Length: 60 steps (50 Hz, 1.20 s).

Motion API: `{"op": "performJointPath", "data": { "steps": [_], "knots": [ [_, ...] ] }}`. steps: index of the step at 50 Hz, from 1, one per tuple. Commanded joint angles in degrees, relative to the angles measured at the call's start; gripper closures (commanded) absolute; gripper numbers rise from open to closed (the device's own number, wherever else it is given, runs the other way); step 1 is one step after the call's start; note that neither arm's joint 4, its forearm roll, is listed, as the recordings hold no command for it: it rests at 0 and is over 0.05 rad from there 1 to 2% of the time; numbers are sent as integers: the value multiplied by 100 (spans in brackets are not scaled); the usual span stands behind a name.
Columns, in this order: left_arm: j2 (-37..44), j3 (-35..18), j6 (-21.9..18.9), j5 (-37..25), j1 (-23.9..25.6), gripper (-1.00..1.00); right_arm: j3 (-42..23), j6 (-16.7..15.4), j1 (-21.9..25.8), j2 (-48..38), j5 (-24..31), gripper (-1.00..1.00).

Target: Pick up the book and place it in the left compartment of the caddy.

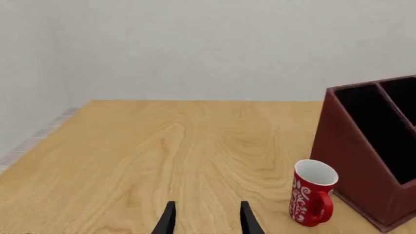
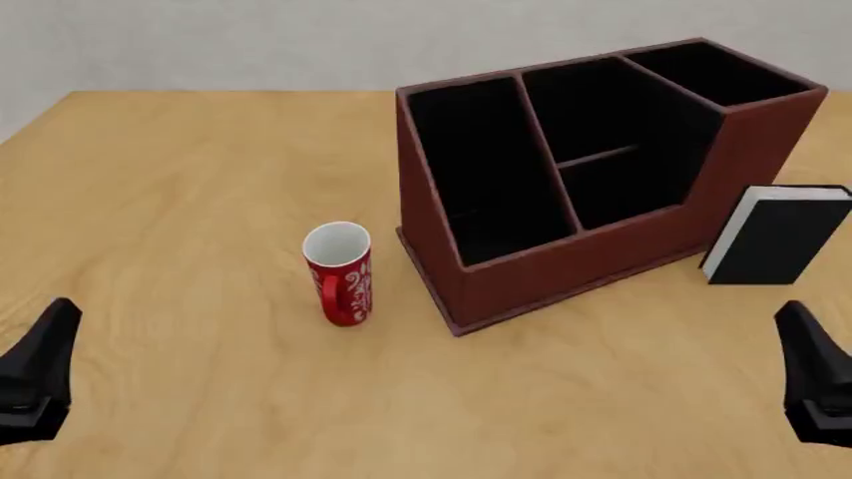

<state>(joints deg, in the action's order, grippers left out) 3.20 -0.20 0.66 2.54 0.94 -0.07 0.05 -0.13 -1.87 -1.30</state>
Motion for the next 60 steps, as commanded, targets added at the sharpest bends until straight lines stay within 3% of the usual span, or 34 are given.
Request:
{"op": "performJointPath", "data": {
  "steps": [1,11,19,21,27,31,33,38,47,60],
  "knots": [
    [-292,8,-50,-256,-108,-100,-37,-55,30,132,192,-100],
    [-314,3,-38,-249,-112,-100,-309,-150,53,167,561,-100],
    [-318,3,-31,-242,-103,-100,-659,-552,65,48,974,-100],
    [-317,3,-13,-225,-133,-100,-778,-630,-131,-40,1009,-100],
    [-318,1,-15,-209,-166,-100,-1012,-695,-213,-245,1156,-100],
    [-318,4,6,-194,-156,-100,-1189,-979,-212,-578,1138,-100],
    [-318,-3,21,-194,-159,-100,-1386,-948,-174,-772,1219,-100],
    [-318,-1,37,-193,-191,-100,-1751,-1386,-118,-1384,1316,-100],
    [-319,-52,83,-239,-258,-100,-2353,-1892,-221,-2071,1570,-100],
    [-319,-108,28,-267,-219,-100,-3041,-2246,-96,-2921,2136,-100]
  ]
}}
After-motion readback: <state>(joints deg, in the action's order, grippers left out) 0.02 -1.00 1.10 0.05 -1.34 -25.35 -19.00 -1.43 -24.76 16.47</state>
